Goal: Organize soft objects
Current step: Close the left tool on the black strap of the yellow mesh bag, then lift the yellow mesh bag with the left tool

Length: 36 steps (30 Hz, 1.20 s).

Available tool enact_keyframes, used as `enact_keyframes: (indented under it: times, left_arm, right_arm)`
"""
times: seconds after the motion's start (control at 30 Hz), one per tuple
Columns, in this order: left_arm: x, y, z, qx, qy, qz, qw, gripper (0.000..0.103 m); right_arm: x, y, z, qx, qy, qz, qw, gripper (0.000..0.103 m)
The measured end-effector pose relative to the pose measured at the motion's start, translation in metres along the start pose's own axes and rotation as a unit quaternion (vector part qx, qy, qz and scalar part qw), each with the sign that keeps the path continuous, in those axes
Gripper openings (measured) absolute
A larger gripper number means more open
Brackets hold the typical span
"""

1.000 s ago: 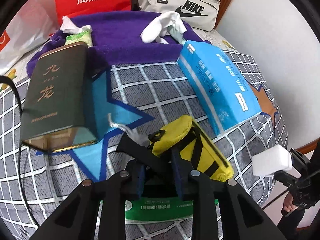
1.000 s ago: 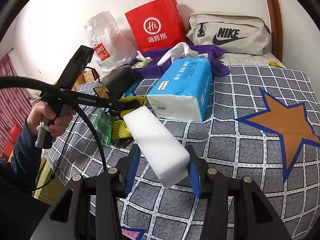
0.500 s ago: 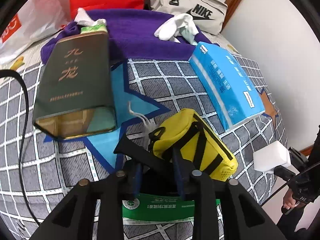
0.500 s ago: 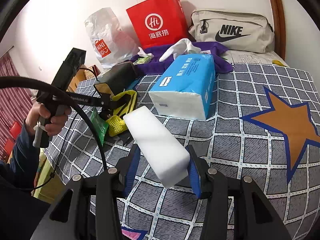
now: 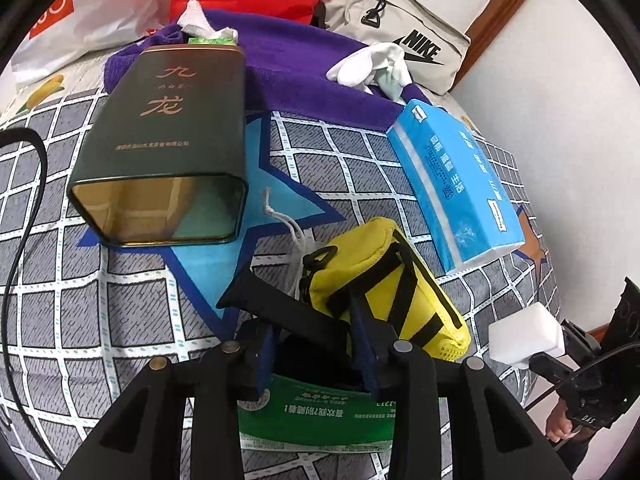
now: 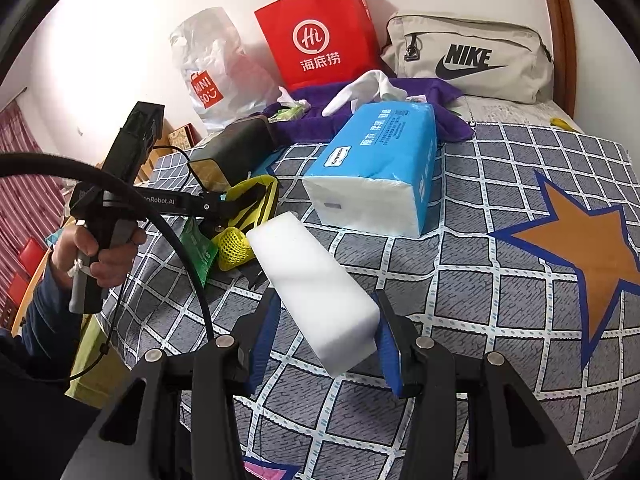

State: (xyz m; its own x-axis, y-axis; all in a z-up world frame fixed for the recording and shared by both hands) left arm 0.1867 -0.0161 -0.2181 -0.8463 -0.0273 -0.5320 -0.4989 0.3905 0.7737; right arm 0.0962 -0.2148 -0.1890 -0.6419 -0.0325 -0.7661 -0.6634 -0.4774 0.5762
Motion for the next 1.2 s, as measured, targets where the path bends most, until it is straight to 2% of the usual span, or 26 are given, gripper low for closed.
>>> enact_keyframes:
  times: [0.33, 0.43, 0.53, 0.6, 0.73, 1.2]
  left_arm:
    - [0.008, 0.014, 0.012, -0.001, 0.003, 0.017, 0.9999, 0.033]
    - [0.008, 0.017, 0.015, -0.003, -0.001, 0.009, 1.0000, 0.033]
    - [0.007, 0.020, 0.018, 0.010, 0.007, 0.006, 0.9999, 0.030]
    - [0.005, 0.024, 0.019, 0.018, 0.005, -0.004, 0.9998, 0.019]
    - [0.001, 0.026, 0.020, 0.025, 0.001, -0.009, 0.9996, 0.009]
    - [-0.019, 0.039, 0.016, 0.041, 0.010, -0.032, 0.9986, 0.007]
  right_arm:
    - [0.000, -0.002, -0.001, 0.003, 0.001, 0.002, 1.000, 0.046]
    - [0.000, -0.002, -0.001, 0.002, 0.001, 0.001, 1.000, 0.046]
    - [0.000, -0.004, -0.002, 0.002, 0.001, 0.002, 1.000, 0.046]
    - [0.000, -0.004, -0.001, 0.002, 0.000, 0.003, 1.000, 0.046]
    - [0.000, -0.004, -0.001, 0.003, 0.002, 0.004, 1.000, 0.046]
    - [-0.018, 0.005, 0.006, 0.000, 0.014, -0.010, 1.000, 0.046]
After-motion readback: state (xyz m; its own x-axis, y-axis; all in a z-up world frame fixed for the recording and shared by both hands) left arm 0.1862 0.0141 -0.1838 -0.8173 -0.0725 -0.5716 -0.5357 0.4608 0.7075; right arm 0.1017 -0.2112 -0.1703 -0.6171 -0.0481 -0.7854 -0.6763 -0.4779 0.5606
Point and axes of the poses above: each gripper's, at about its wrist camera, not at the fingertips, and y roughly against the way its jaws point, z to its left, x to its underside, the point moved 7 cm from there along -y, roughly the way its jaws point, and after that the axes turned 9 degrees about -z, right-handed, at the moved point
